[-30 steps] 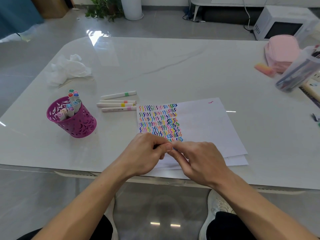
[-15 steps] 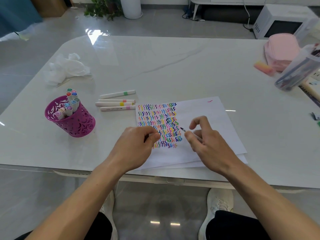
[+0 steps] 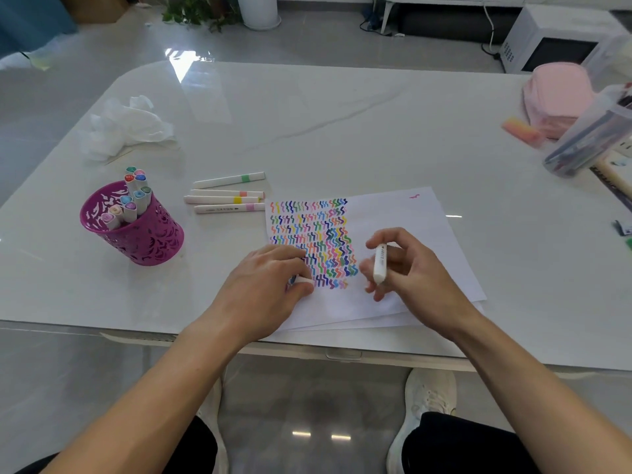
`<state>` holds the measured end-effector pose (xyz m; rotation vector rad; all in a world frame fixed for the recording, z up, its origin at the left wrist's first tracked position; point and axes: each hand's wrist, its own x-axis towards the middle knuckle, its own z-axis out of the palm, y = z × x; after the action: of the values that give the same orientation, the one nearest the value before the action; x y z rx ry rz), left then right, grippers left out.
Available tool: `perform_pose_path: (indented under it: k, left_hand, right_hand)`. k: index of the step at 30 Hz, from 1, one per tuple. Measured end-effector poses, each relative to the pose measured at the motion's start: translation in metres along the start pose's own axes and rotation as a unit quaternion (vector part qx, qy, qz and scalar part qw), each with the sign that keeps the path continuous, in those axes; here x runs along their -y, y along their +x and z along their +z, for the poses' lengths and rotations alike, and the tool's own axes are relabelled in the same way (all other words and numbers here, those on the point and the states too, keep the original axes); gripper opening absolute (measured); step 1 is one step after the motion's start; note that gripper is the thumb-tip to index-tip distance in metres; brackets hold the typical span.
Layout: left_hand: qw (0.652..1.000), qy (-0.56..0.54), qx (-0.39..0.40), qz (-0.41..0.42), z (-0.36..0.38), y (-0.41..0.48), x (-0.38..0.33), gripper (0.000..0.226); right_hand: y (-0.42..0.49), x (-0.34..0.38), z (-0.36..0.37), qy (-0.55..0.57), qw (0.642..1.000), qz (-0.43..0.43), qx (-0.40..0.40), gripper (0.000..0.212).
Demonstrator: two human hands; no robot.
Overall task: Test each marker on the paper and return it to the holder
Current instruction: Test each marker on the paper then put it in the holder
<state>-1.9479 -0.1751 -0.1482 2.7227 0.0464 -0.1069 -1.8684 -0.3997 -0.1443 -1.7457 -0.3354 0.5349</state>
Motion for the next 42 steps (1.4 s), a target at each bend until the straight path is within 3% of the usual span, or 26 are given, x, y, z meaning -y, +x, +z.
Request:
perform_pose_path:
  k: [3,6,11,20,42]
  left_hand:
    - [1.0,0.0,0.007,-0.001,0.001,0.001,0.002,0.025]
    - [1.0,-0.004,0.008,0.001,0.0,0.001,0.002,0.025]
    - [1.0,-0.013,0.008,0.004,-0.001,0.002,0.003,0.025]
    - [1.0,-0.021,0.009,0.008,0.004,0.004,0.009,0.02]
    - [1.0,-0.012,0.011,-0.013,0.003,0.003,0.005,0.02]
  right_hand:
    - [-0.004,-0.002,0.003,-0.077,0.996,-0.035,-0.014,0.032]
    - [-0.005,-0.004,0.006,-0.055,0.998,-0.002,-0.013,0.049]
    - [-0.005,-0.01,0.01,-0.047,0.999,-0.013,-0.017,0.005]
    - [-0.003,-0.023,0.013,-0.006,0.998,0.004,-0.062,0.023]
    - [-0.003,-0.023,0.017,-0.062,0.997,0.015,-0.05,0.025]
